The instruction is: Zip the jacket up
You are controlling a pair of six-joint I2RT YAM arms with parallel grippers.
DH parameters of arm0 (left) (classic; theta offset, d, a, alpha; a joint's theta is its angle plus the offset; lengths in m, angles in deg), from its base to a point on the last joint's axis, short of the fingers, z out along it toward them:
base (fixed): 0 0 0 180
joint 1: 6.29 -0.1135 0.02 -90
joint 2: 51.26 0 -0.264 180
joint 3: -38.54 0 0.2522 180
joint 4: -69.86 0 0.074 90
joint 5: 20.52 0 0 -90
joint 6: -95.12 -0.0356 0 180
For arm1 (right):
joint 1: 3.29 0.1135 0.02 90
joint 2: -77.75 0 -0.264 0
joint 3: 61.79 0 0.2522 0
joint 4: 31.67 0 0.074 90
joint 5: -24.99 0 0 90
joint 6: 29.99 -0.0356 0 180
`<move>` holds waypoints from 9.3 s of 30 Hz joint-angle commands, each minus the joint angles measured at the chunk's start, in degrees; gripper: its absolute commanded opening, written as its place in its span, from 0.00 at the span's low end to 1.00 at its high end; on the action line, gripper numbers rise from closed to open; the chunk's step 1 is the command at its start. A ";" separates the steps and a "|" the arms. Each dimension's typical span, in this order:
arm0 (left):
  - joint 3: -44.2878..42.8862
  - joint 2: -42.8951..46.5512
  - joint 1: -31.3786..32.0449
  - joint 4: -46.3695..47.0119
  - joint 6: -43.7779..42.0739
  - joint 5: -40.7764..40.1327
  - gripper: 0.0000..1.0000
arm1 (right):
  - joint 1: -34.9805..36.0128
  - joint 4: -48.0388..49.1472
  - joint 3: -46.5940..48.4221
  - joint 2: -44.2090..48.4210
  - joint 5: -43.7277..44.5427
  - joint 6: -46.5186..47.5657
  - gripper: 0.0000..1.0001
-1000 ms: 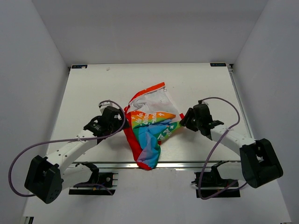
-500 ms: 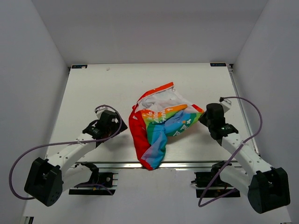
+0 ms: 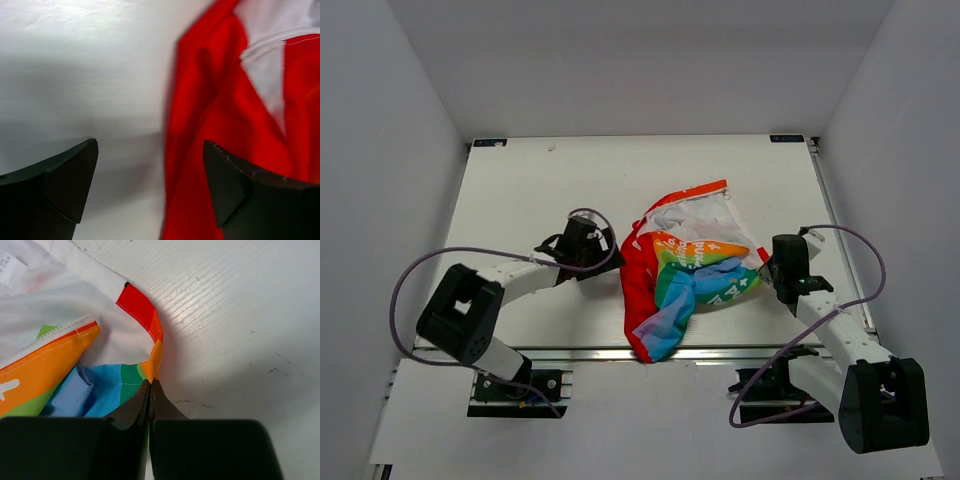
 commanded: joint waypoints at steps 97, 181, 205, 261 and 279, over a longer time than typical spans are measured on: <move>-6.43 17.60 -8.67 -33.28 -0.90 -1.68 0.98 | 16.23 -1.70 5.12 -15.59 -12.79 1.62 0.00; -14.60 -13.79 12.95 -10.85 2.52 -12.56 0.00 | 19.31 13.16 34.45 -34.02 -30.04 31.40 0.00; -46.95 29.27 12.95 -19.66 -8.11 -11.80 0.00 | 23.18 5.69 50.08 12.12 -16.31 33.95 0.00; -9.35 8.89 -22.91 -26.25 2.27 -6.26 0.98 | -22.70 -1.70 18.89 -22.84 -25.99 13.30 0.89; -8.36 -9.04 -19.39 -17.97 -1.43 -2.53 0.00 | -22.00 7.53 17.75 -35.42 -29.41 13.29 0.39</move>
